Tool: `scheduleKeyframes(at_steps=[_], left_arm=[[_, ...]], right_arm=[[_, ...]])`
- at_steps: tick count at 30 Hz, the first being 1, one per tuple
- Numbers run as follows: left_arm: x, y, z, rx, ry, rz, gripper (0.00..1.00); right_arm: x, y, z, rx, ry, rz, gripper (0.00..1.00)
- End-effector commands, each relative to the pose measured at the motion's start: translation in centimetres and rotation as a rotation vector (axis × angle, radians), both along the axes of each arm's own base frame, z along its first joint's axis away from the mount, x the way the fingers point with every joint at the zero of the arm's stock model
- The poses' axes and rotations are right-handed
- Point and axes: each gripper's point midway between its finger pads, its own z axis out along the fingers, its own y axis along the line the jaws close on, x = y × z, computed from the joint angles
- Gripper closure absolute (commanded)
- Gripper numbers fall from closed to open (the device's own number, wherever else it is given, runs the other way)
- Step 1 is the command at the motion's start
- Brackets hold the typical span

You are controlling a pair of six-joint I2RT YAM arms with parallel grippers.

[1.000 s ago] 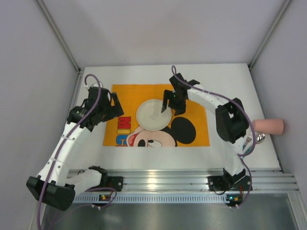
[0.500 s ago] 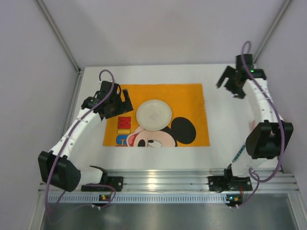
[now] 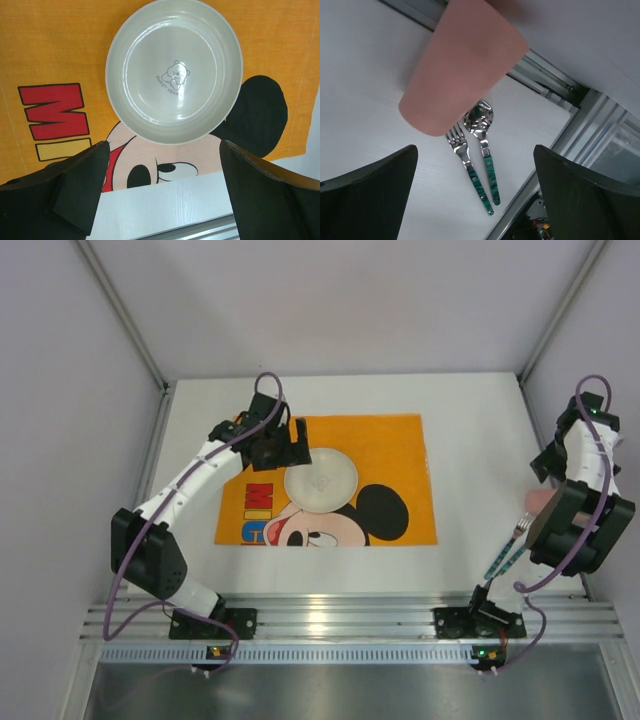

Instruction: Set the dinner table for one person

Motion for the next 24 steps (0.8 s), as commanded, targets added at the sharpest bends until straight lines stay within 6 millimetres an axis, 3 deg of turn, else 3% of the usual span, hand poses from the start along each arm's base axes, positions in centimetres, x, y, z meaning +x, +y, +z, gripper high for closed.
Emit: scheduleKeyframes(at_steps=[1,4,9,14,24], left_arm=[[0.1,-0.9,1.8,-0.011,-0.034,-0.040,0.04],[-0.7,-0.8,1.6,0.007,-0.019,-0.042,0.04],[-1.7,-0.1,1.5,0.027,-0.015,-0.034,0.04],[-2.2,0.4,1.4,0.041,0.000,-0.018,0.05],[-2.8,0.8,1.3,0.061,0.006,0.013,0.06]], right_arm=[[-2.0,-2.1,-0.2,-0.059,0.035,-0.086,0.00],[-2.9,-3.1,-1.7,-0.040,0.045,-0.139,0.00],[-0.3,-3.2,-4.6,0.062,-0.030,-0.139,0.00],[1.8,-3.8,-5.5,0.081,-0.109,-0.161,0.00],[2.2,-2.5,-11.2,0.172,-0.106,-0.214,0.00]])
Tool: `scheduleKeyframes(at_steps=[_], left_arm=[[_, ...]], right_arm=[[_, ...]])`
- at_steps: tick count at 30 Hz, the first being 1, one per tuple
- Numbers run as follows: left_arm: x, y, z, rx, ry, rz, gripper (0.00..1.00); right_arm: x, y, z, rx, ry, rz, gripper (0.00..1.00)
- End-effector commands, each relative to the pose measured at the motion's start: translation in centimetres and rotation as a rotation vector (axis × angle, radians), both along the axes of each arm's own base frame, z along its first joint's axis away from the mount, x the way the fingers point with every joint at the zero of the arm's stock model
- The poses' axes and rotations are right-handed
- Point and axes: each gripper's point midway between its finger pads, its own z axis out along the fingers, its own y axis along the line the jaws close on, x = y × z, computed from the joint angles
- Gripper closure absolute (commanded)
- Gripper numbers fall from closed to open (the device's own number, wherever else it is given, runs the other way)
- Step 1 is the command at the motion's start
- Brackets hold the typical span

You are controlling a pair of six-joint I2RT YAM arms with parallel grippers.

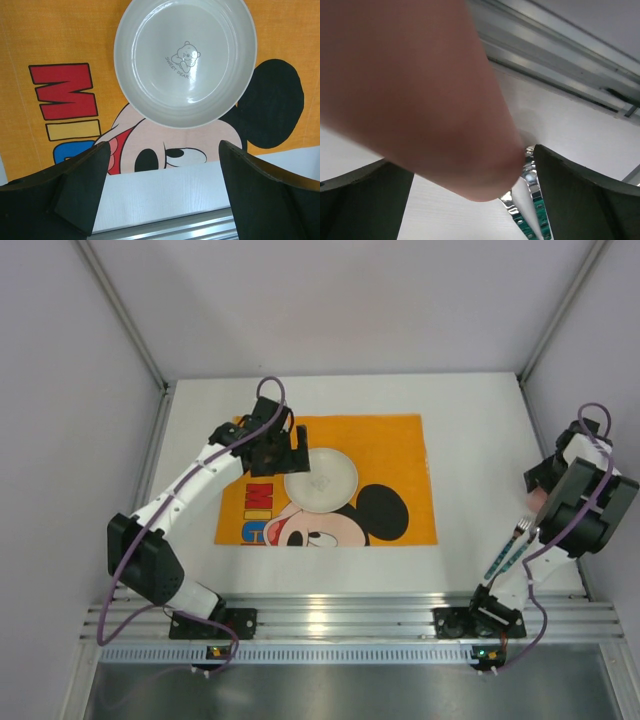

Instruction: Set the dinner table for one person

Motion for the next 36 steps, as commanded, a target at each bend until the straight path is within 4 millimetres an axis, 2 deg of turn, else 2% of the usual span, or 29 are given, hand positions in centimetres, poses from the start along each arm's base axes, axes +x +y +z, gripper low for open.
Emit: scheduleKeyframes(at_steps=[1,4,5,7,8,12,15,17,18,20,21,22,24,26,27,28,29,32,33,36], left_arm=[[-0.8,0.7,0.8,0.008,-0.013,0.027,0.06],[-1.0,0.8,0.6,0.010,-0.003,0.031,0.06],[-0.9,0.8,0.6,0.011,-0.001,0.032,0.06],[-0.8,0.7,0.6,0.014,-0.001,0.036,0.06],[-0.7,0.8,0.6,0.015,-0.002,0.044,0.06],[-0.7,0.6,0.8,-0.004,-0.003,0.062,0.06],[-0.9,0.4,0.8,-0.017,0.003,0.067,0.06],[-1.1,0.6,0.5,-0.014,0.009,0.074,0.06],[-1.4,0.7,0.0,-0.010,0.017,0.079,0.06],[-1.5,0.8,0.1,-0.017,0.006,0.085,0.06],[-1.7,0.9,-0.2,-0.015,0.012,0.087,0.06],[-1.8,1.0,-0.2,-0.019,0.010,0.093,0.06],[-1.9,1.1,-0.4,-0.020,0.008,0.099,0.06],[-2.0,1.1,-0.4,-0.029,0.000,0.102,0.06],[-2.1,1.2,-0.6,-0.031,-0.001,0.107,0.06],[-2.2,1.2,-0.7,-0.033,0.000,0.111,0.06],[-2.2,1.2,-0.8,-0.037,0.000,0.112,0.06],[-2.4,1.0,-1.1,-0.054,0.002,0.113,0.06],[-2.5,1.0,-1.2,-0.056,0.002,0.114,0.06],[-2.7,0.9,-1.3,-0.070,-0.001,0.116,0.06]], right_arm=[[1.0,-0.8,-2.2,0.012,-0.041,-0.053,0.00],[1.5,-0.8,-3.1,0.024,-0.042,-0.043,0.09],[1.8,-0.8,-3.3,0.027,-0.050,-0.037,0.20],[2.3,-0.4,-3.6,0.042,-0.053,-0.014,0.36],[2.7,0.0,-3.7,0.057,-0.064,-0.004,0.50],[4.5,1.4,-2.9,0.062,-0.092,0.065,0.69],[6.5,3.2,-1.7,0.083,-0.141,0.117,0.79],[9.5,5.9,-0.5,0.137,-0.220,0.219,0.84],[11.6,8.0,0.7,0.149,-0.268,0.298,0.85],[14.3,11.1,2.6,0.200,-0.362,0.433,0.86],[16.0,13.1,4.1,0.207,-0.407,0.505,0.86],[16.9,14.7,5.1,0.252,-0.454,0.562,0.86],[18.0,16.4,7.1,0.261,-0.502,0.629,0.80],[18.2,17.6,8.6,0.295,-0.541,0.655,0.55],[18.1,17.8,9.2,0.292,-0.546,0.659,0.46],[18.1,17.9,9.6,0.290,-0.550,0.663,0.39],[18.0,17.9,10.3,0.279,-0.560,0.671,0.27],[16.9,16.4,10.6,0.199,-0.503,0.656,0.18],[15.8,14.4,10.2,0.121,-0.424,0.608,0.17],[13.9,10.4,9.1,0.020,-0.303,0.535,0.15]])
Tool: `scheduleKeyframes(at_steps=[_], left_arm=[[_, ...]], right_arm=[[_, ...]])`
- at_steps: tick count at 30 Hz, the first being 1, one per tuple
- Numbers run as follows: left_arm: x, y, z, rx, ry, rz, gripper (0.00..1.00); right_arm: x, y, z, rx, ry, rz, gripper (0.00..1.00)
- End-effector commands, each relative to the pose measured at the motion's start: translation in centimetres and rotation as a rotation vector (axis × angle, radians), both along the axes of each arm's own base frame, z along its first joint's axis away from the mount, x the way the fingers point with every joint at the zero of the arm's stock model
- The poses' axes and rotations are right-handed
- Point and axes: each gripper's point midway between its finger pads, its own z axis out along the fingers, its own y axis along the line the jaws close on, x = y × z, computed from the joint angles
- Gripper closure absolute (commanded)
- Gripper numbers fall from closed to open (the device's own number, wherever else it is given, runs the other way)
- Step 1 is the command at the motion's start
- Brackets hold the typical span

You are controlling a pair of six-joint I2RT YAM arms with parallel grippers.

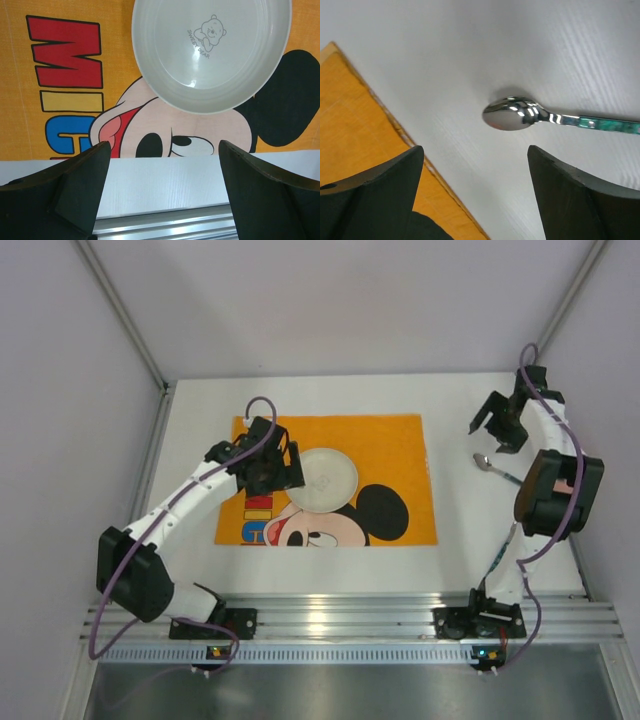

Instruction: Set the dinner table for one person

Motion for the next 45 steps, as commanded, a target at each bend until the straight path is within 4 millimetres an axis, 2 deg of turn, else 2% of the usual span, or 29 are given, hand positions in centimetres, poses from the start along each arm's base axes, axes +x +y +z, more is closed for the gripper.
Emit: scheduleKeyframes(at_steps=[1,2,4,5,8,10,12,17,20,22,26,28,29,30,32,34,39,42,45], left_arm=[[0.2,-0.7,1.3,-0.060,-0.067,0.008,0.06],[-0.2,-0.6,0.8,-0.058,-0.056,0.006,0.06],[-0.4,-0.7,0.9,-0.084,-0.067,0.009,0.06],[-0.9,-0.6,0.4,-0.088,-0.062,0.013,0.06],[-1.6,-0.4,-0.2,-0.112,-0.062,0.020,0.06],[-2.0,-0.3,-0.4,-0.121,-0.061,0.027,0.06],[-2.6,-0.1,-0.7,-0.130,-0.062,0.032,0.06],[-3.8,0.9,-1.9,-0.123,-0.065,0.042,0.06],[-4.5,1.0,-2.6,-0.128,-0.050,0.041,0.06],[-4.6,1.1,-2.8,-0.125,-0.053,0.038,0.06],[-4.6,1.2,-3.8,-0.125,-0.055,0.040,0.06],[-4.6,0.8,-4.1,-0.140,-0.050,0.037,0.06],[-4.4,0.6,-4.5,-0.148,-0.049,0.039,0.06],[-4.3,0.5,-4.5,-0.153,-0.048,0.040,0.06],[-4.1,0.1,-4.9,-0.161,-0.041,0.034,0.06],[-3.8,-0.1,-4.9,-0.164,-0.042,0.029,0.06],[-3.5,-0.2,-4.6,-0.149,-0.051,0.012,0.07],[-3.6,0.1,-4.3,-0.142,-0.056,0.016,0.06],[-3.9,0.3,-3.9,-0.153,-0.063,0.029,0.06]], right_arm=[[-2.4,-5.7,2.4,-0.171,0.041,-0.114,0.15],[-3.3,-7.4,1.6,-0.165,0.067,-0.160,0.15],[-4.0,-8.9,0.6,-0.159,0.094,-0.201,0.14],[-4.6,-10.4,0.2,-0.167,0.111,-0.233,0.15],[-5.4,-13.0,-1.3,-0.181,0.157,-0.287,0.14],[-5.8,-13.8,-2.8,-0.172,0.199,-0.298,0.15],[-6.3,-14.5,-3.3,-0.179,0.224,-0.308,0.15],[-6.8,-13.8,-6.1,-0.150,0.245,-0.278,0.14],[-6.8,-12.4,-8.1,-0.077,0.268,-0.254,0.15],[-7.1,-11.6,-8.6,-0.060,0.283,-0.254,0.16],[-8.2,-7.0,-9.6,-0.023,0.322,-0.186,0.17],[-8.5,-4.7,-9.1,0.017,0.311,-0.166,0.19],[-9.2,-2.5,-9.8,0.053,0.326,-0.134,0.21],[-9.4,-1.4,-9.8,0.078,0.326,-0.138,0.22],[-9.7,0.7,-9.9,0.099,0.328,-0.115,0.23],[-9.3,1.9,-9.8,0.129,0.325,-0.108,0.24],[-7.3,3.7,-7.9,0.178,0.280,-0.079,0.27],[-6.2,4.0,-5.5,0.172,0.220,-0.054,0.28],[-4.7,3.2,-2.5,0.103,0.124,-0.010,0.28]])
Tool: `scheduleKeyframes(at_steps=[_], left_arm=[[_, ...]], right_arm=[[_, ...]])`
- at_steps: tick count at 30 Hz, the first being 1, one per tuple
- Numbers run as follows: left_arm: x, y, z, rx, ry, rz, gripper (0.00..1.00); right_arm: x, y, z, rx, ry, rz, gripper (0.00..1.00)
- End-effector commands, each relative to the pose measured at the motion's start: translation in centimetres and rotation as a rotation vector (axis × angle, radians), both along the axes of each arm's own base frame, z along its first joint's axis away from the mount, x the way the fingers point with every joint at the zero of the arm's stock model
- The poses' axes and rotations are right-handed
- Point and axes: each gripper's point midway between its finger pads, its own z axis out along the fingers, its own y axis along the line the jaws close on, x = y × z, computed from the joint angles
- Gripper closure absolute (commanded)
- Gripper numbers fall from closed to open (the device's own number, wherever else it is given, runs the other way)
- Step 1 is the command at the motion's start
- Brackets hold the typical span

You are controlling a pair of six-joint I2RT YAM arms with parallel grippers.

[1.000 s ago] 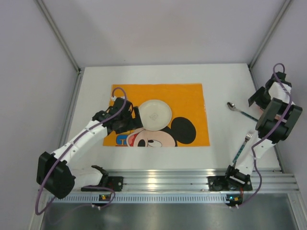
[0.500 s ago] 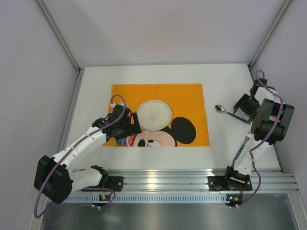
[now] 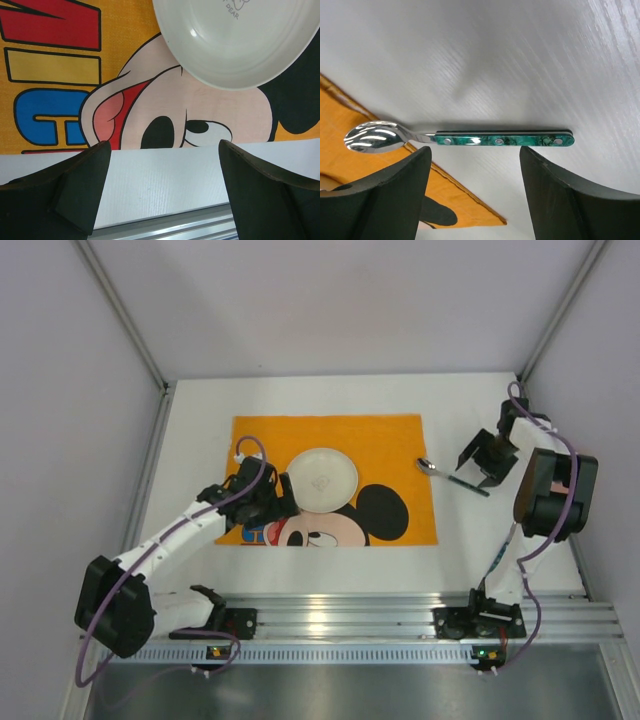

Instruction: Set the dinner table for one person

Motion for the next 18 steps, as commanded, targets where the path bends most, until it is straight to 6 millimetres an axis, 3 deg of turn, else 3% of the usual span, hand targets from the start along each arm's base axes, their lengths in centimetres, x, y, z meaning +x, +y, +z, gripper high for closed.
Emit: scheduleKeyframes(at_steps=[1,3,5,10,14,18], left_arm=[[0.6,-0.5,2.1,-0.042,-0.065,0.003,0.06],[0.3,-0.4,2.1,-0.053,-0.066,0.013,0.06],[-0.1,-0.3,2.2,-0.059,-0.060,0.014,0.07],[-0.5,0.4,3.1,-0.041,-0.063,0.027,0.07],[-1.2,1.2,3.6,-0.033,-0.078,0.048,0.07],[-2.0,1.5,3.3,-0.056,-0.067,0.077,0.07]], right_arm=[[3.5,-0.2,5.3,-0.046,-0.180,0.059,0.28],[4.4,-0.7,6.0,-0.092,-0.206,0.095,0.29],[4.6,-1.0,5.2,-0.111,-0.191,0.104,0.29],[3.4,-1.8,1.2,-0.145,-0.089,0.116,0.31],[0.1,-0.3,-2.0,-0.125,-0.024,0.154,0.31],[-3.5,1.6,-3.1,-0.086,-0.004,0.183,0.31]])
